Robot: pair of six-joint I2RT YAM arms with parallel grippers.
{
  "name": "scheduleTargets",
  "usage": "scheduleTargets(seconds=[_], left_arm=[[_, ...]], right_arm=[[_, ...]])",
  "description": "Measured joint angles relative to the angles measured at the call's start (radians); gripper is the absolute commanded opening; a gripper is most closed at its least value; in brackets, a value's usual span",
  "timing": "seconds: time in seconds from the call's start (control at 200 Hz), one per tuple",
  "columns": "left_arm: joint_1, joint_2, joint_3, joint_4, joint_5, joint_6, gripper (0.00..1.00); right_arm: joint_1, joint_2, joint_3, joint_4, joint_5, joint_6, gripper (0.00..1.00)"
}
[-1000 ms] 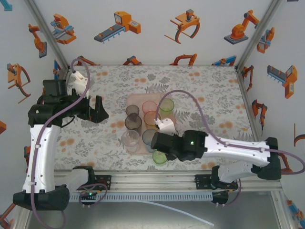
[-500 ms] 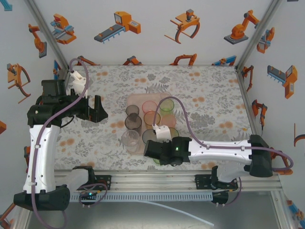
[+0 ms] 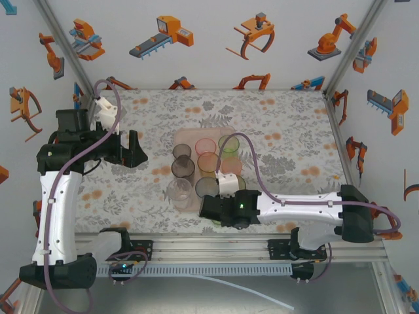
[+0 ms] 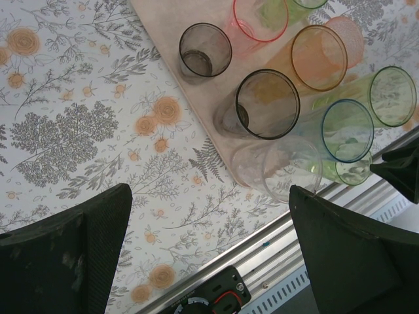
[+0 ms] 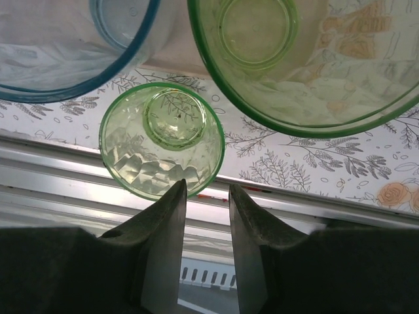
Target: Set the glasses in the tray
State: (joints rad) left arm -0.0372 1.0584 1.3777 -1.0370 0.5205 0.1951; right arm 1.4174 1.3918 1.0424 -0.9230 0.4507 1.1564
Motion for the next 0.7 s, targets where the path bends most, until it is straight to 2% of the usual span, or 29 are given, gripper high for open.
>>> scheduleTargets(seconds=[0.696], left_arm=[[0.012,-0.001,-0.002,0.002,0.012,-0.007,0.97]], right_arm=[[0.0,0.037,-0.013,0.024,0.014,0.009,0.34]])
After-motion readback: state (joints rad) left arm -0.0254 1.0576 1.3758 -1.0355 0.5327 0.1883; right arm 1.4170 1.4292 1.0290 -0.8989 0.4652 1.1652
